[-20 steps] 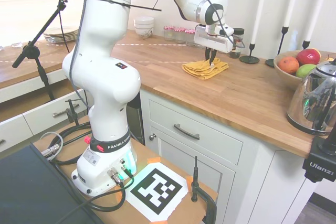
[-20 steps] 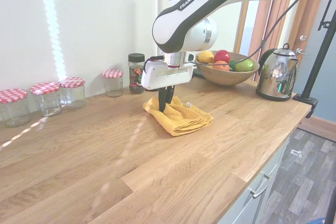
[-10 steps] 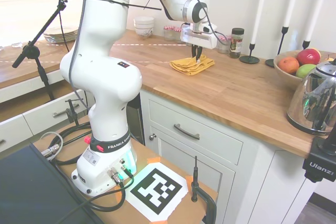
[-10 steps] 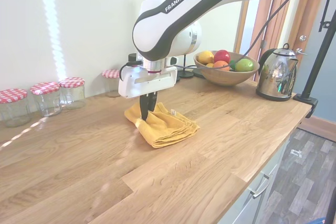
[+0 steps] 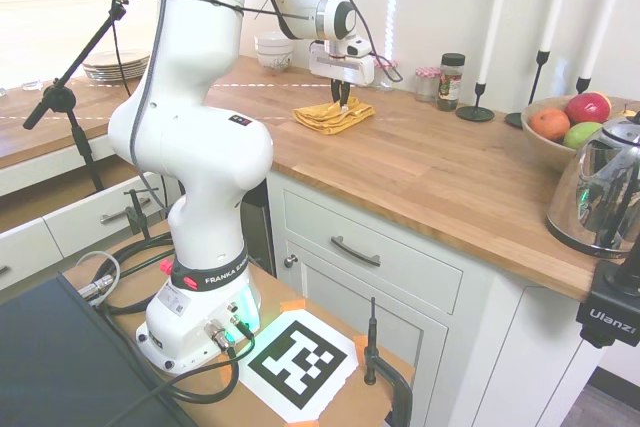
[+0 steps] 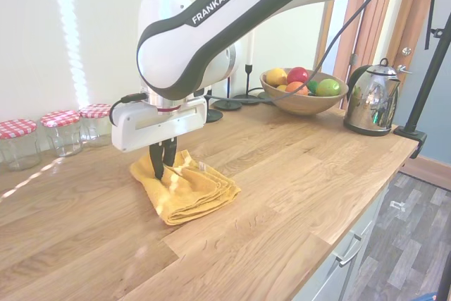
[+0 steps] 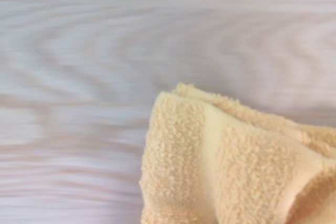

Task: Wipe the counter

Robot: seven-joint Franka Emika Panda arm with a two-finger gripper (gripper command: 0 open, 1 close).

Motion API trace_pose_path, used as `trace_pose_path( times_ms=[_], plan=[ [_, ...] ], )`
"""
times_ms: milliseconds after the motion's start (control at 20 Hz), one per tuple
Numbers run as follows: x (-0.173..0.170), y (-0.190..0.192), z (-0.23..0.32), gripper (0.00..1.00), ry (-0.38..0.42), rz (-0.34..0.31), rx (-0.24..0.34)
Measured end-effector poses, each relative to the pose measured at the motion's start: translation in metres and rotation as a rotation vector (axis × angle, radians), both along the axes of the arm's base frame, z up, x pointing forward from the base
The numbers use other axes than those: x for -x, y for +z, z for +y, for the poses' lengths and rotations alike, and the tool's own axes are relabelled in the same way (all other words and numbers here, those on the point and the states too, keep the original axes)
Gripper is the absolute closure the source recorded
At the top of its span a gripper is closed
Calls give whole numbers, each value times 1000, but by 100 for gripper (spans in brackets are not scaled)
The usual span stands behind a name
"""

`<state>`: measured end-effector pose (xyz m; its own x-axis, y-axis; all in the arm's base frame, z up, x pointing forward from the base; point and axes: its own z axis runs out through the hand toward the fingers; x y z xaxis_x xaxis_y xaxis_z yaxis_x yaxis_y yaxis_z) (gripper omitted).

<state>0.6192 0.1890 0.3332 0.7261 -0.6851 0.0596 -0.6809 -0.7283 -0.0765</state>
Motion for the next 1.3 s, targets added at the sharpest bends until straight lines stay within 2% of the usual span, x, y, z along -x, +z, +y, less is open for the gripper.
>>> trace_pose_path(
  times_ms=[300, 1050, 1100, 1300],
  plan=[
    [-1, 0, 48, 100, 25, -6, 14],
    [14, -2, 120, 100, 91, -25, 72],
    [15, -2, 122, 0, 89, -23, 77],
    [14, -1, 126, 0, 84, -12, 82]
  ],
)
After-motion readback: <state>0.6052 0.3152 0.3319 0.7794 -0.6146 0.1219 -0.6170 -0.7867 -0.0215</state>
